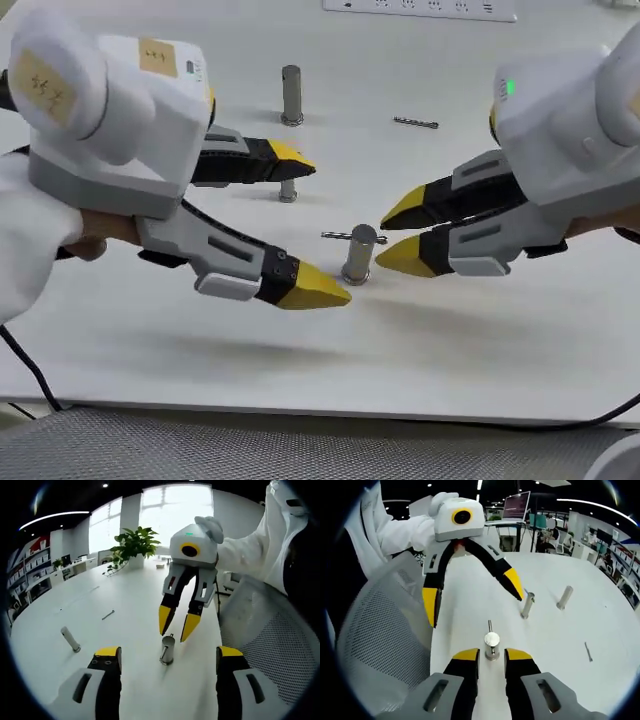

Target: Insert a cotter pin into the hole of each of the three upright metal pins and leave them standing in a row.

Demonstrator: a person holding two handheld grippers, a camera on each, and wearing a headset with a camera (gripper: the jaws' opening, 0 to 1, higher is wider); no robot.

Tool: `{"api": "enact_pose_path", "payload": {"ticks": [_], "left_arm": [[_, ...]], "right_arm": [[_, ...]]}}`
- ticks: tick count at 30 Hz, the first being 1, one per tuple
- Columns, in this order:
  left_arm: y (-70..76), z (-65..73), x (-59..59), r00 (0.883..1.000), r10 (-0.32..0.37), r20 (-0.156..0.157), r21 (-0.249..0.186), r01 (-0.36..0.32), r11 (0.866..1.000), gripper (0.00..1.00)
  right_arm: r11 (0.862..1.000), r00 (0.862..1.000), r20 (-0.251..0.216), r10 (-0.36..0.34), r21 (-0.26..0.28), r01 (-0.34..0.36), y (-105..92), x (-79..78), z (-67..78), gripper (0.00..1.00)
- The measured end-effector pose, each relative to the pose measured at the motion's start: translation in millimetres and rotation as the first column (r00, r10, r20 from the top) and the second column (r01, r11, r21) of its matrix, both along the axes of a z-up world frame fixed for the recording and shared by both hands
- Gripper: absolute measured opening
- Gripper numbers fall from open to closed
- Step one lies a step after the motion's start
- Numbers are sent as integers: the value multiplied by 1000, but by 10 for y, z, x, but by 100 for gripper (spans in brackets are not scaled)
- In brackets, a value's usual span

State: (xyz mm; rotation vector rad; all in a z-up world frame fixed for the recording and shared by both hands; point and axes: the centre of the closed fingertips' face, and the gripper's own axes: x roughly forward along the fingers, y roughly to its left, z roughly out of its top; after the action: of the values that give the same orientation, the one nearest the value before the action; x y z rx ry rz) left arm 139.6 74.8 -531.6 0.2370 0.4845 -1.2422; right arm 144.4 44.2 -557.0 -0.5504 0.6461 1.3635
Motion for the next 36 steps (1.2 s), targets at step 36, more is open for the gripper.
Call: {"api": "enact_pose_path", "payload": {"ticks": [36], "left_arm": [[325,-23,-166,979,182,-91,-62,-188,980,98]], "right_arm": [[1000,997,-79,-8,17,10,188,15,-185,10]]}}
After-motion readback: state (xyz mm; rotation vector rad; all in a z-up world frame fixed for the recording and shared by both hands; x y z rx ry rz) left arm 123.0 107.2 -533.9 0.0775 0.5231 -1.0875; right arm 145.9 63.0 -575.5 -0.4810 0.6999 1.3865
